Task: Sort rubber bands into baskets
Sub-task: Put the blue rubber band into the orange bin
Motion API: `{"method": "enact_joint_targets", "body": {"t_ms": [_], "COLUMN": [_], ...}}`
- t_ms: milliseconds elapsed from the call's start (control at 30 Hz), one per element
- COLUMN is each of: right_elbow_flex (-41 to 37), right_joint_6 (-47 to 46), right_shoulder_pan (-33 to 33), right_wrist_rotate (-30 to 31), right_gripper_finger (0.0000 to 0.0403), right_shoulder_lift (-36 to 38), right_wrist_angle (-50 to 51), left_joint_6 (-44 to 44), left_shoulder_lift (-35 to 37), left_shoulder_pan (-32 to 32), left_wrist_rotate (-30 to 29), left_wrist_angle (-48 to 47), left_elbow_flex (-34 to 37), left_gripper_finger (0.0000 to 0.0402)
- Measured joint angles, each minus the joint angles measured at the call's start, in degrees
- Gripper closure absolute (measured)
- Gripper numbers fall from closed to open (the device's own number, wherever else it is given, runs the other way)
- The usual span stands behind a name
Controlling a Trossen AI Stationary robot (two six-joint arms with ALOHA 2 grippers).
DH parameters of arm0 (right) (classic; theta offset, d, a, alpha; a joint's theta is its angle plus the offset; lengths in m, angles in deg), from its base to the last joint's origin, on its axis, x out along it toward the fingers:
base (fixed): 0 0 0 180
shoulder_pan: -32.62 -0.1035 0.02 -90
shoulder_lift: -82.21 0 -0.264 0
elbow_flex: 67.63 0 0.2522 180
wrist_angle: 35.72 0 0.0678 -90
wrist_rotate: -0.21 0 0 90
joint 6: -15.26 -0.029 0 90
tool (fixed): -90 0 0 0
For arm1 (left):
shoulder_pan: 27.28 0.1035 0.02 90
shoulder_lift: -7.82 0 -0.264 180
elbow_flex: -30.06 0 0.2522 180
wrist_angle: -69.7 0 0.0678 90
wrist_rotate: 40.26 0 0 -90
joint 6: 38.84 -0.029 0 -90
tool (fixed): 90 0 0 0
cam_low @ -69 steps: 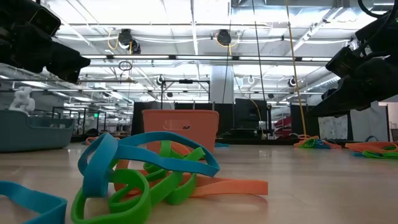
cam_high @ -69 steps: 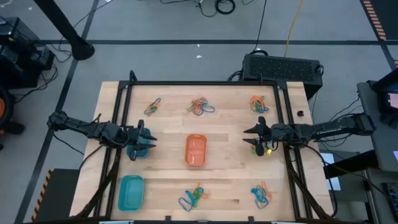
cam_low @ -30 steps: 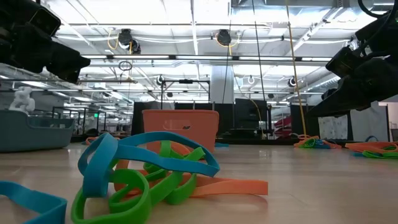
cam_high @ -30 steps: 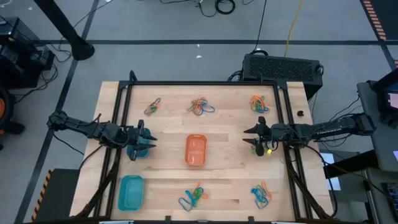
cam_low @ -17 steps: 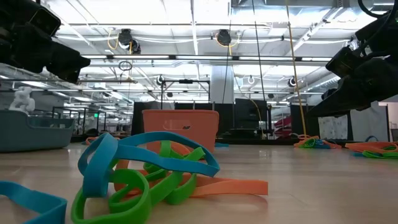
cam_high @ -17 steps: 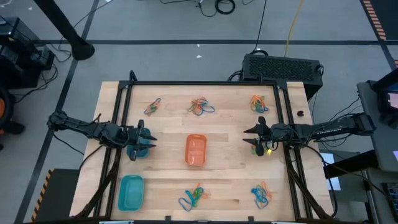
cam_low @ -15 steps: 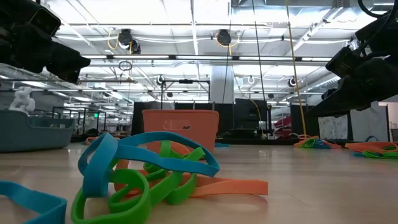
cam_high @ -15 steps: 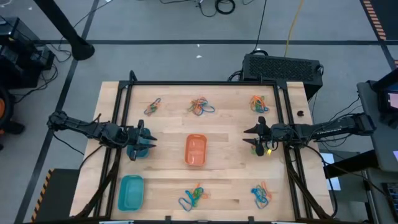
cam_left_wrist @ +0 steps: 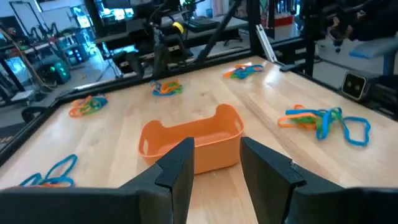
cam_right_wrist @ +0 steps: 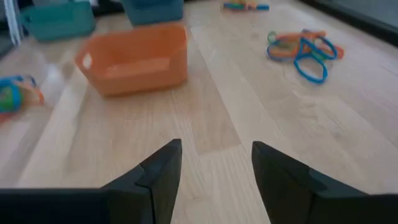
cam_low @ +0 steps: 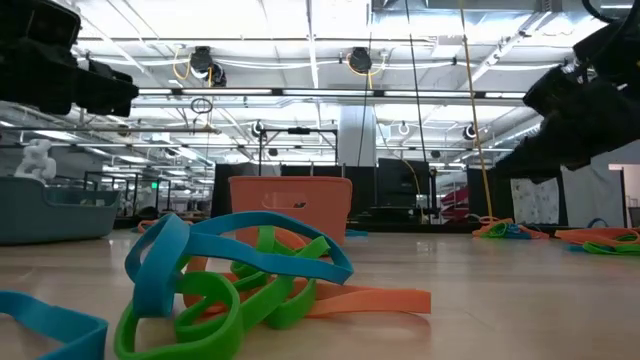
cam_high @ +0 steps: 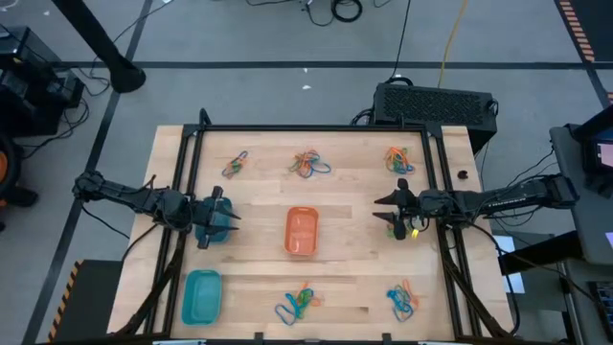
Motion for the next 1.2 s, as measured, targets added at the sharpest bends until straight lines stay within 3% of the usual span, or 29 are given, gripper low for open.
{"method": "enact_joint_targets", "body": {"t_ms": [333, 567, 800, 867, 1033, 1200], "right_elbow_flex": [0.02, 4.08, 13.85, 17.58, 27.24, 36.71], "right_joint_6": [1.88, 4.96, 2.73, 2.08, 0.97, 3.56], "right_shoulder_pan": [0.02, 0.02, 0.02, 0.02, 0.02, 0.02], "right_wrist_rotate": [0.06, 3.18, 4.78, 4.76, 4.41, 4.34], "right_gripper_finger": [0.0216, 0.0216, 0.0216, 0.0216, 0.0216, 0.0216], "right_shoulder_lift": [0.01, -1.81, -10.49, -13.73, -21.95, -30.2], "right_wrist_angle": [-20.39, -21.32, -14.38, -11.34, -2.04, 7.1], "left_joint_6": [14.11, 19.91, 23.91, 22.83, 19.34, 19.49], "left_shoulder_lift": [0.0, 0.02, -1.13, -1.74, -6.09, -17.19], "left_shoulder_pan": [0.04, 0.02, 0.13, 0.07, 0.03, 0.09], "left_wrist_rotate": [-1.51, -3.73, -26.43, -26.58, -20.17, -26.43], "left_wrist_angle": [8.85, 20.75, 19.27, 20.91, 24.23, 15.0], "left_elbow_flex": [0.0, -0.02, -0.02, -0.02, -2.59, -10.72], "left_gripper_finger": [0.0263, 0.0263, 0.0263, 0.0263, 0.0263, 0.0263]}}
